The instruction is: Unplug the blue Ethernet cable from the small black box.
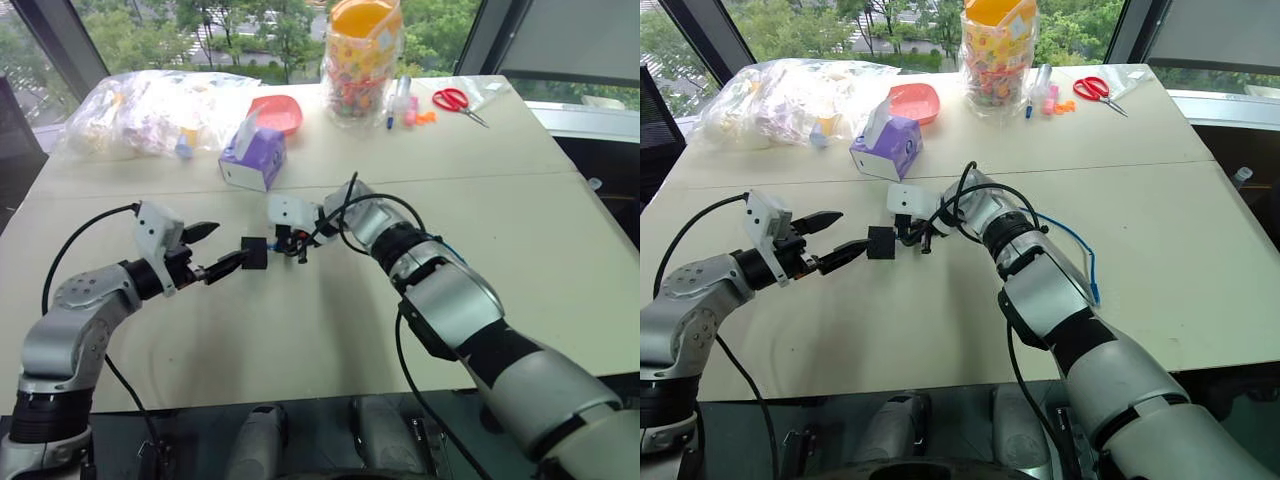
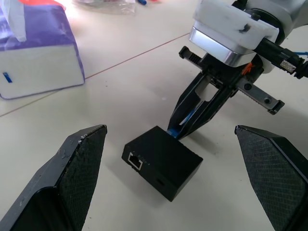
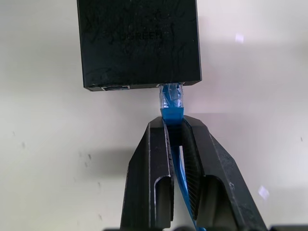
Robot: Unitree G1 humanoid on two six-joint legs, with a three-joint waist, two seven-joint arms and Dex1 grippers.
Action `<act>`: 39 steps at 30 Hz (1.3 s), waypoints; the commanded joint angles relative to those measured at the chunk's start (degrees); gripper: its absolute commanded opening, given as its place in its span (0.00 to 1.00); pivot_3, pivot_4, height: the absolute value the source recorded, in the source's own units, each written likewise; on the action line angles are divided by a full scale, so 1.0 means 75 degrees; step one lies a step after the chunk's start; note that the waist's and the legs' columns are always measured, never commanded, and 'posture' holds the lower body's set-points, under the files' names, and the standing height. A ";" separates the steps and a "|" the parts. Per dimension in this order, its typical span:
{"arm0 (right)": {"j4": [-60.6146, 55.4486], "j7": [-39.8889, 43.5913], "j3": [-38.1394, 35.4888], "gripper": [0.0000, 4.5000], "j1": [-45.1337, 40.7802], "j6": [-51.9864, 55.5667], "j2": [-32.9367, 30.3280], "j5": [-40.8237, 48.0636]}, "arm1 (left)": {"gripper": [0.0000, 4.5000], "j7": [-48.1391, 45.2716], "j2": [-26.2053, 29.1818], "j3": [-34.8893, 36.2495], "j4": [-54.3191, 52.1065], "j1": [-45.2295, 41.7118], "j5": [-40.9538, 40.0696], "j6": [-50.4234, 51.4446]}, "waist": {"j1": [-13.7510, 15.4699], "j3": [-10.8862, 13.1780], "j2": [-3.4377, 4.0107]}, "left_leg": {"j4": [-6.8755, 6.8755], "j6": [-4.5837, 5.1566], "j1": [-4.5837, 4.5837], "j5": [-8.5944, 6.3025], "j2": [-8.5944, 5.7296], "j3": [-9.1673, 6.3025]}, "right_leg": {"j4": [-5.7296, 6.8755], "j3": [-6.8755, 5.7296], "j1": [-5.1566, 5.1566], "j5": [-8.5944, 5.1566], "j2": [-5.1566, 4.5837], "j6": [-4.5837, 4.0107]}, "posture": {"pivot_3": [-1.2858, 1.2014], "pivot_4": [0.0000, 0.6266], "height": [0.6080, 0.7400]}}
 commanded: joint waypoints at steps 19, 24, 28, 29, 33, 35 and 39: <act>-1.1324 -0.3820 -0.1490 0.01 0.5341 -0.0728 -0.3929 -0.1948 | 1.00 -0.2429 -0.0691 -0.1457 0.2684 -0.4131 -0.1126 0.1861 | 0.0020 -0.0002 -0.0035 | 0.0003 0.0009 -0.0003 0.0031 -0.0001 0.0007 | 0.0008 -0.0003 0.0004 0.0007 -0.0001 -0.0006 | 0.52 0.24 1.00; -1.1497 -0.3680 -0.1220 0.01 0.5586 -0.1024 -0.4142 -0.2106 | 1.00 -0.2765 -0.0777 -0.1512 0.2924 -0.4512 -0.1075 0.1885 | 0.0041 -0.0002 -0.0040 | 0.0004 0.0009 -0.0003 0.0034 -0.0002 0.0006 | 0.0007 -0.0003 0.0008 0.0007 -0.0003 -0.0006 | 0.52 0.24 1.00; -1.1397 -0.3534 -0.1100 0.01 0.5506 -0.1123 -0.4165 -0.2013 | 1.00 -0.2847 -0.0879 -0.1560 0.2988 -0.4610 -0.0922 0.1687 | 0.0073 -0.0001 -0.0042 | 0.0006 0.0009 -0.0005 0.0034 -0.0004 0.0006 | 0.0005 -0.0002 0.0009 0.0007 -0.0006 -0.0006 | 0.52 0.24 1.00; -1.1369 -0.3511 -0.1082 0.01 0.5456 -0.1130 -0.4159 -0.2015 | 1.00 -0.2846 -0.0899 -0.1557 0.3002 -0.4609 -0.0882 0.1639 | 0.0068 -0.0001 -0.0042 | 0.0006 0.0009 -0.0005 0.0034 -0.0004 0.0006 | 0.0005 -0.0002 0.0009 0.0007 -0.0005 -0.0006 | 0.52 0.24 1.00; -1.1372 -0.3363 -0.1052 0.00 0.5330 -0.1108 -0.4156 -0.1915 | 0.94 -0.2817 -0.1014 -0.1578 0.2916 -0.4508 -0.0812 0.1511 | 0.0072 -0.0001 -0.0042 | 0.0005 0.0009 -0.0005 0.0035 -0.0003 0.0006 | 0.0005 -0.0002 0.0009 0.0007 -0.0005 -0.0006 | 0.52 0.24 1.00; -1.1394 -0.3297 -0.1042 0.00 0.5251 -0.1094 -0.4146 -0.1870 | 0.83 -0.2856 -0.1048 -0.1700 0.2814 -0.4335 -0.0646 0.1297 | 0.0090 -0.0001 -0.0042 | 0.0005 0.0009 -0.0005 0.0035 -0.0003 0.0006 | 0.0005 -0.0002 0.0009 0.0007 -0.0005 -0.0006 | 0.52 0.24 1.00; -1.1549 -0.3161 -0.1062 0.00 0.5184 -0.1042 -0.4154 -0.1814 | 0.43 -0.2746 -0.1174 -0.1767 0.2863 -0.4107 -0.0390 0.0934 | 0.0128 -0.0001 -0.0042 | 0.0004 0.0009 -0.0005 0.0035 -0.0003 0.0006 | 0.0004 -0.0002 0.0009 0.0007 -0.0006 -0.0007 | 0.52 0.24 1.00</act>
